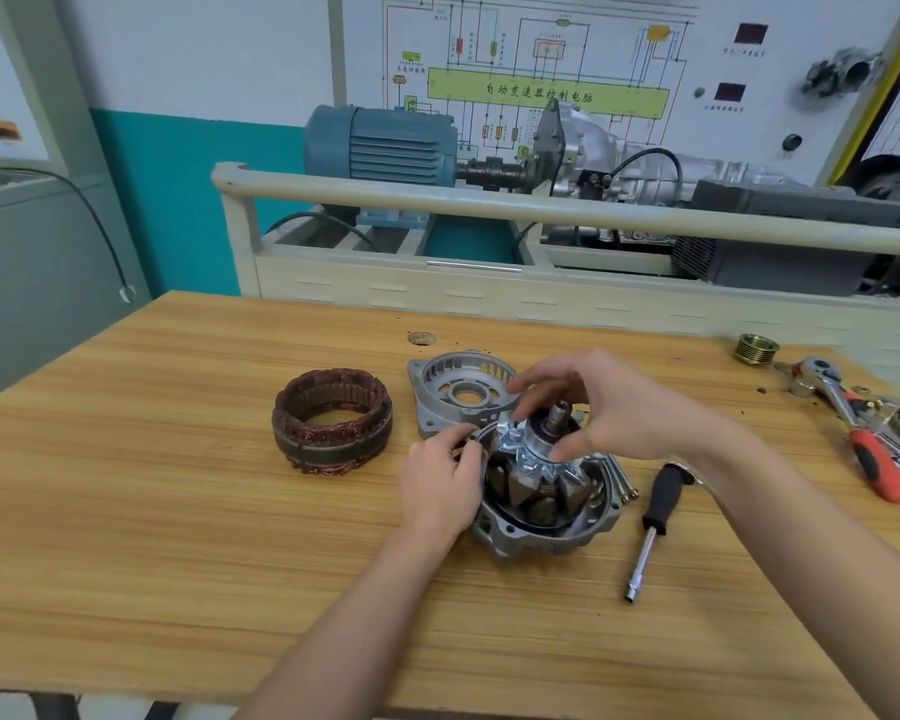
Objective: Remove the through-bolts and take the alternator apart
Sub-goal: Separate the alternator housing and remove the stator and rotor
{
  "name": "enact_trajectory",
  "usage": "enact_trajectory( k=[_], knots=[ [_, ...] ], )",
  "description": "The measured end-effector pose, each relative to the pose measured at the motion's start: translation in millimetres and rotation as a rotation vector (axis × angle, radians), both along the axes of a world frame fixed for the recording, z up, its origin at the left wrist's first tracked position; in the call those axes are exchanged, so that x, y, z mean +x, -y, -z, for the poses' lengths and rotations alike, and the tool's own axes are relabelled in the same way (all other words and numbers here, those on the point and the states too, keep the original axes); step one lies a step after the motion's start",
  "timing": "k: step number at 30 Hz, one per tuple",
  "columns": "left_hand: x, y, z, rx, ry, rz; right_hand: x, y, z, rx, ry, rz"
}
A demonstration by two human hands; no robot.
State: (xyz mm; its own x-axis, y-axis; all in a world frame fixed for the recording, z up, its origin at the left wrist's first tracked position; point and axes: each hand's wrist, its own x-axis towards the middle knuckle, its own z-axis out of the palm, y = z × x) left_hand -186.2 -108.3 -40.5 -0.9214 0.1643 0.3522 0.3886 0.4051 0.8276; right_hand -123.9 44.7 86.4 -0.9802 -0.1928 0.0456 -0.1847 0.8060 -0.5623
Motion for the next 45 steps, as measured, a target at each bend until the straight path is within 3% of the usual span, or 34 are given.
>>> enact_trajectory(
  k=[3,8,16,21,26,30,34,40,45],
  knots=[
    [0.2,-0.2,0.2,0.004,-0.009,0.001,7.1,-3.5,-2.6,-0.042,0.003,-0.016],
    [1.1,0.7,2.1,0.009,-0.021,0.009,8.7,5.1,9.6,0.318,-0.165,0.202],
    [4.6,2.9,1.2,0.019,-0.042,0.048,24.1,-4.3,9.0,0.043,-0.046,-0.003],
    [10.9,4.3,-1.0,-0.017,-0.182,0.102,28.8,10.6,17.3,0.224,-0.256,0.114],
    [14.9,3.2,-1.6,-0.041,-0.246,0.108,40.2,7.5,24.5,0.309,-0.285,0.185],
    [13.2,2.8,-0.2,-0.030,-0.240,0.118,51.6,8.8,30.1,0.279,-0.330,0.158],
    [14.0,3.6,0.3,-0.013,-0.235,0.105,61.7,6.1,34.3,0.095,-0.307,0.066],
    [15.4,3.7,-0.9,-0.072,-0.202,0.090,62.3,2.0,41.1,0.258,-0.323,0.286],
    [16.2,9.5,-8.3,-0.188,-0.208,0.118,67.6,-6.3,41.2,0.159,-0.349,0.124]
  ],
)
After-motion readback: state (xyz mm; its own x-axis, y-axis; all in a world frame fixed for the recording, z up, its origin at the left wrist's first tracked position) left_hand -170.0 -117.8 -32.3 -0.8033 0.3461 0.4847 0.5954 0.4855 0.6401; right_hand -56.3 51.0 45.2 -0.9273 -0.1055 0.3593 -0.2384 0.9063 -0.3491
